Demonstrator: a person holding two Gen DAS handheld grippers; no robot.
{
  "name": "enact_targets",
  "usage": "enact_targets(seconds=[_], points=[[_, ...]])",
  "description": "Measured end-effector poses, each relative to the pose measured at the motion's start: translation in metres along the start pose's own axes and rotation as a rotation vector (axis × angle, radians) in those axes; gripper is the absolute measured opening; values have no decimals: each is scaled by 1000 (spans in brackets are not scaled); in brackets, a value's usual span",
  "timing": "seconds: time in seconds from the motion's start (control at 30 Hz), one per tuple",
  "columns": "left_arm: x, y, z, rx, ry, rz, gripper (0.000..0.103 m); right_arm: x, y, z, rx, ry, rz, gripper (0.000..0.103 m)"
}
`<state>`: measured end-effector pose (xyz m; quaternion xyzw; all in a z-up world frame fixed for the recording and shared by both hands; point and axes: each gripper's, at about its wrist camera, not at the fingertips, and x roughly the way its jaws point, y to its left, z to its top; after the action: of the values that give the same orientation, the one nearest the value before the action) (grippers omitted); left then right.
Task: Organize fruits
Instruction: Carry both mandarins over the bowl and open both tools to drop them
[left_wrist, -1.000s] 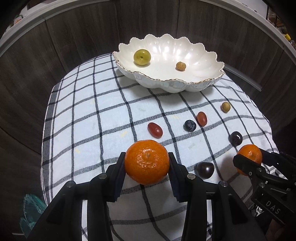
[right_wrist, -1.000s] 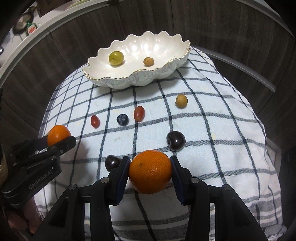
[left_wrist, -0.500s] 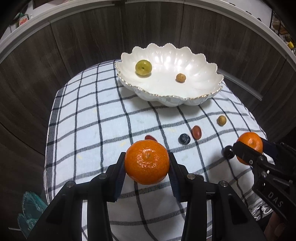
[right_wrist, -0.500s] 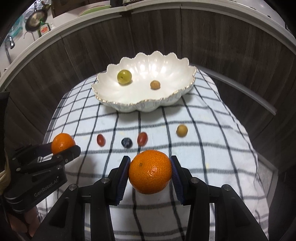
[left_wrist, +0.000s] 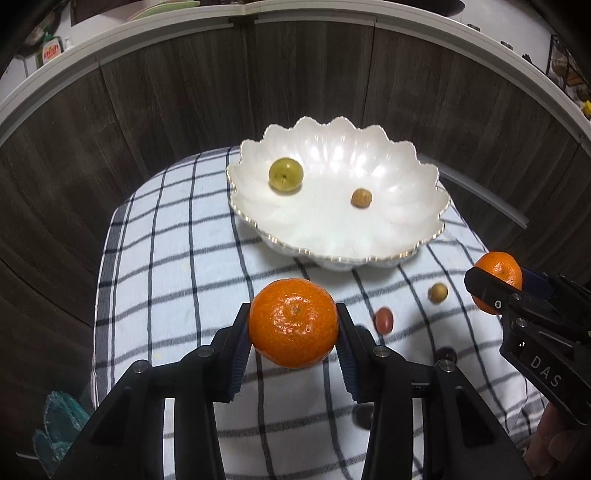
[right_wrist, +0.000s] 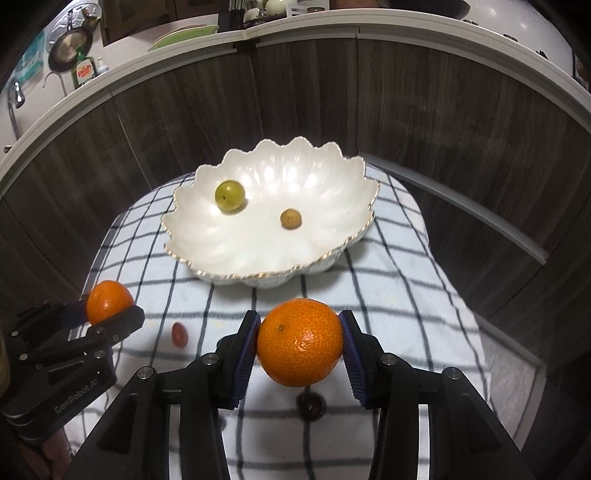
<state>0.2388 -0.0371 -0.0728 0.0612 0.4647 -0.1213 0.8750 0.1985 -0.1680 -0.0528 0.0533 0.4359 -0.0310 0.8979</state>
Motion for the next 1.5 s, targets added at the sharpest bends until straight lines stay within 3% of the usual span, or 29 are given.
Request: enact_targets(seconds=[0.97, 1.5], points=[[43, 1, 73, -54, -18, 34, 42, 37, -25, 88, -62, -87, -79, 45], [76, 3, 98, -63, -11, 58, 42, 82, -31, 116, -44, -46, -57, 45]])
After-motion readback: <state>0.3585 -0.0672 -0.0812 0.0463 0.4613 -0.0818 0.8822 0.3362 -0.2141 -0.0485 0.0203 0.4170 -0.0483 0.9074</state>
